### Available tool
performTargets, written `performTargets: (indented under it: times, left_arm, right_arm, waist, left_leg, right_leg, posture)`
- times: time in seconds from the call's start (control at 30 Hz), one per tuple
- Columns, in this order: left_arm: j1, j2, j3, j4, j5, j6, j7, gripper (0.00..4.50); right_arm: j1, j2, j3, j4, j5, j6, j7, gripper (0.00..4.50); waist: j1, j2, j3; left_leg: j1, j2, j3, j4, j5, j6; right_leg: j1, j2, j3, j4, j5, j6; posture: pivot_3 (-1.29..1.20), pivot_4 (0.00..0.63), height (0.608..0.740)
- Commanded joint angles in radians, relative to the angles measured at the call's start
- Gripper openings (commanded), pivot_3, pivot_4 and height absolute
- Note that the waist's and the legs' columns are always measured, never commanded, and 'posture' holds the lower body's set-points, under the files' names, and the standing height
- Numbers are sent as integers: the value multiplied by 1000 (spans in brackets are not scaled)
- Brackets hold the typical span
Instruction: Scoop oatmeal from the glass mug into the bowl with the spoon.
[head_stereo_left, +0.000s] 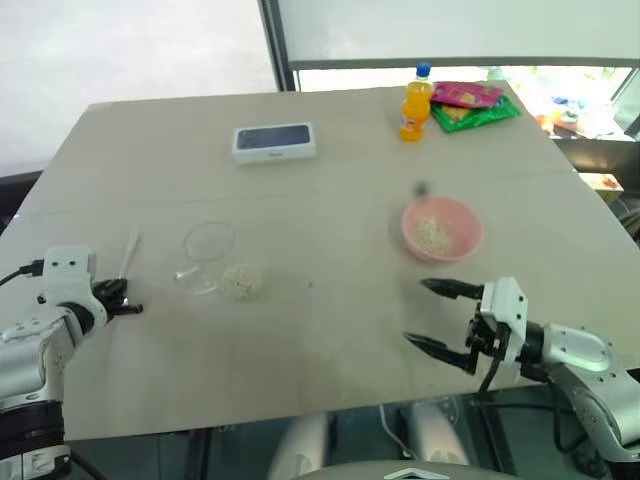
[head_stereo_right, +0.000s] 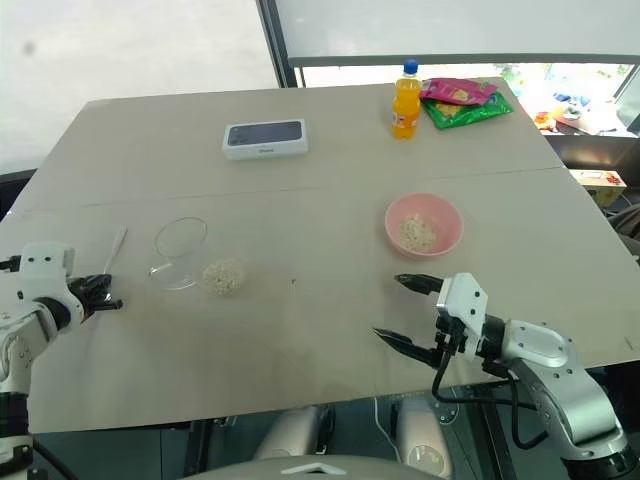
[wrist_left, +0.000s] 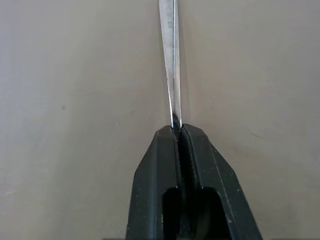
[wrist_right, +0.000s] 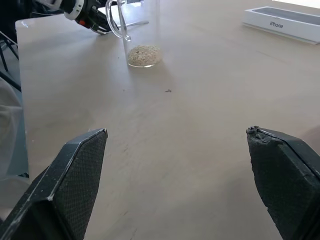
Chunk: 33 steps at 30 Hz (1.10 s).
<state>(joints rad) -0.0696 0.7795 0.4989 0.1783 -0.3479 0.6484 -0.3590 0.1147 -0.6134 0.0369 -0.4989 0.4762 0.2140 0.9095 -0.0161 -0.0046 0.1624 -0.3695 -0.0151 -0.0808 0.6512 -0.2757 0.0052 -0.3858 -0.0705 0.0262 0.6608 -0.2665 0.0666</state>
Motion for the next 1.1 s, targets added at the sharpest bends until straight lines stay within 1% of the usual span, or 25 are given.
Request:
performTargets:
  times: [0.03,0.1,0.17,0.23,0.33,0.43,0.5,0.57,0.63,0.73,0.77,0.8,0.87,0.93,1.0,1.1]
  left_arm:
    - [-25,-25,41,17,25,-117,35,43]
    - [-64,-33,62,15,28,-190,53,43]
    - [-110,-33,73,4,19,-249,53,43]
    - [-174,-31,71,-13,23,-316,63,43]
    - [-283,-36,68,-33,18,-387,79,43]
    - [-381,-38,35,-75,3,-413,63,43]
    - [-435,-40,-13,-121,4,-420,38,43]
    - [-486,-18,-125,-171,62,-420,-6,43]
    - [-544,-23,-206,-206,79,-399,-38,43]
    - [-625,-21,-346,-242,135,-413,-117,43]
    - [-644,-24,-374,-247,146,-414,-135,43]
    - [-682,-48,-414,-260,137,-393,-159,43]
    - [-728,-84,-470,-288,115,-362,-207,43]
    - [-740,-108,-512,-330,86,-327,-267,43]
    - [-750,-125,-538,-351,87,-311,-284,43]
    - [-759,-136,-558,-365,88,-306,-312,43]
  right_arm:
    - [-16,0,-23,-32,34,-3,6,4500]
    - [-34,-2,-26,-39,48,6,7,4500]
    - [-75,2,-39,-40,76,31,-6,4500]
    - [-130,7,-60,-21,94,51,-28,4500]
    - [-200,16,-94,4,139,100,-63,4500]
    - [-288,39,-132,8,215,193,-149,4500]
    - [-362,61,-146,32,222,252,-236,4500]
    - [-464,82,-141,70,231,338,-321,4500]
    - [-572,124,-136,100,253,409,-404,4500]
    - [-765,229,-129,165,281,476,-517,4500]
    - [-806,254,-129,179,289,491,-536,4500]
    - [-876,307,-134,209,329,512,-558,4500]
    - [-972,385,-150,261,384,545,-598,4500]
    - [-1041,445,-174,308,427,570,-636,4500]
    - [-1088,479,-195,355,446,590,-680,4500]
    - [-1120,519,-230,399,492,601,-728,4500]
  waist:
    - [3,-1,0]
    - [6,-4,2]
    - [7,-11,3]
    - [9,-15,2]
    - [13,-16,2]
    - [11,-16,2]
    - [4,-17,3]
    - [4,-18,4]
    - [4,-18,4]
    - [0,-17,4]
    - [-4,-17,4]
    - [-5,-17,4]
    - [-15,-16,4]
    - [-22,-16,4]
    - [-26,-16,4]
    - [-32,-15,5]
  left_leg:
    - [0,0,0,0,0,0]
    - [-1,0,0,0,0,0]
    - [-3,0,-2,1,0,0]
    - [-9,0,-4,3,1,-1]
    - [-14,-1,-4,4,3,-6]
    - [-17,-1,-4,3,4,-7]
    - [-17,-1,-3,3,4,-7]
    - [-17,-2,-3,3,4,-7]
    - [-18,-6,-3,3,4,-7]
    - [-19,-7,-3,3,5,-8]
    - [-21,-7,-3,3,5,-8]
    - [-25,-7,-2,3,6,-9]
    - [-28,-7,-3,3,7,-10]
    - [-31,-7,-3,3,7,-11]
    - [-31,-7,-3,3,7,-11]
    - [-31,-8,-2,3,7,-10]
  right_leg:
    - [0,0,0,0,0,0]
    - [0,0,0,0,0,0]
    - [-1,0,-2,0,0,0]
    - [-5,0,-4,0,1,-1]
    - [-9,-1,-5,-2,2,-2]
    - [-12,-1,-4,-3,2,-2]
    - [-12,-1,-4,-3,2,-2]
    - [-13,-1,-4,-3,2,-2]
    - [-14,-1,-3,-1,2,-2]
    - [-17,-1,-3,1,2,-2]
    - [-19,0,-3,2,2,-2]
    - [-25,0,-2,4,2,-2]
    - [-28,0,-2,5,2,-2]
    - [-29,1,-2,4,2,-2]
    - [-29,0,-2,4,2,-2]
    - [-29,0,-1,3,2,-2]
  posture:
    - [0,150,740]
    - [0,150,740]
    - [0,150,740]
    - [0,150,740]
    - [0,150,740]
    - [0,150,740]
    - [0,150,740]
    - [0,150,740]
    - [0,150,740]
    - [0,150,740]
    - [0,150,740]
    - [0,150,740]
    - [0,150,740]
    - [0,150,740]
    - [0,150,740]
    - [0,150,740]
